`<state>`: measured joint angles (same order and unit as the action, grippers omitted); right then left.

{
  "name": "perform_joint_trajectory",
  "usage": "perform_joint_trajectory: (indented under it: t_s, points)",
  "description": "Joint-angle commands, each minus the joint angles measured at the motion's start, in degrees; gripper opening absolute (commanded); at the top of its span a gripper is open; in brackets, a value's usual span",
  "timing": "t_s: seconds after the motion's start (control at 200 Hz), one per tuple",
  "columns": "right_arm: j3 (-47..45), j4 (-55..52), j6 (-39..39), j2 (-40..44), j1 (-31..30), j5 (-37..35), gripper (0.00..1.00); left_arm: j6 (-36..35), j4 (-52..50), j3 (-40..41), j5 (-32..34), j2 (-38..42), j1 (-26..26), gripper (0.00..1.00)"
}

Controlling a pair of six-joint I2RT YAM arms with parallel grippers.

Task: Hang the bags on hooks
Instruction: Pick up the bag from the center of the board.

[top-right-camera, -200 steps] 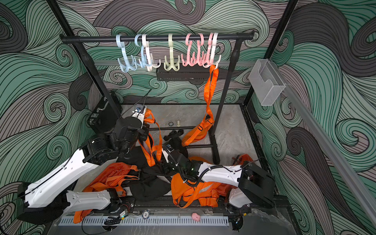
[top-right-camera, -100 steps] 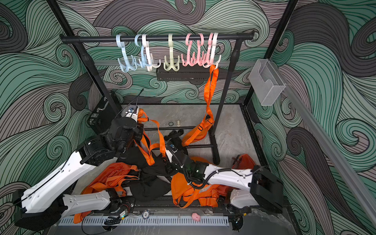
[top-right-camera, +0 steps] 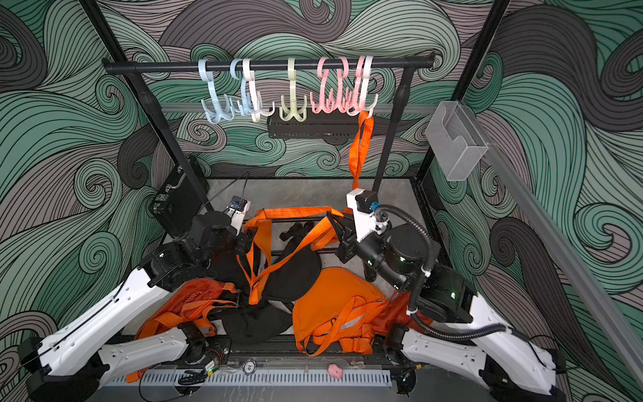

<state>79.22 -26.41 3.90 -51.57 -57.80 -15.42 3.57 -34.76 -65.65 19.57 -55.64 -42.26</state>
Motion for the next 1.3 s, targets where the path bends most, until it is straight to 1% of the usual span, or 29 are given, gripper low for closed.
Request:
perform_joint_trajectory:
  t_s: [0.0,0.07,0.145,0.21,0.34,0.44,0.575,0.715,0.826,1.056,1.236,1.296]
  points:
    - [7.6,-9.7,-6.1,-5.7,1.8,4.6,0.00,-6.3,8.3,-1.0,-11.7,4.5,-0.5,0.79]
    - [11.4,-11.2,-6.2,-7.9,4.2,6.7,0.00,-8.9,10.7,-0.7,-17.4,5.7,-0.8,0.84]
    - [15.0,-13.1,-5.4,-10.2,7.3,10.2,0.00,-9.5,12.7,-0.4,-20.3,6.0,-1.0,0.87]
    - [18.2,-14.9,-5.0,-11.8,9.1,14.4,0.00,-9.7,14.2,-0.2,-23.2,5.3,-1.2,0.88]
    - [23.4,-17.3,-4.4,-13.8,11.3,21.9,0.00,-10.1,18.9,-1.1,-24.1,2.4,-2.2,0.88]
    - [25.6,-18.1,-2.8,-13.6,14.5,27.3,0.00,-10.3,21.5,-5.0,-25.0,-1.7,-2.4,0.88]
    - [28.6,-19.8,2.7,-13.4,23.1,38.8,0.00,-9.7,23.6,-10.5,-28.4,-8.2,-3.1,0.88]
    - [30.6,-20.8,8.1,-13.8,33.0,50.7,0.00,-10.5,25.9,-14.8,-29.1,-13.9,-4.6,0.88]
    - [31.3,-20.8,10.3,-14.8,36.9,57.2,0.00,-10.5,28.2,-16.8,-29.8,-17.0,-4.9,0.89]
    - [34.0,-21.2,10.4,-16.8,38.0,60.4,0.00,-8.2,30.5,-20.9,-34.1,-23.1,-5.1,0.89]
    - [36.2,-22.5,9.1,-18.2,39.8,60.6,0.00,-7.2,32.6,-23.3,-37.0,-25.0,-5.5,0.88]
    - [36.4,-22.5,9.2,-18.5,40.5,61.7,0.00,-7.4,33.0,-23.9,-37.2,-25.5,-5.8,0.88]
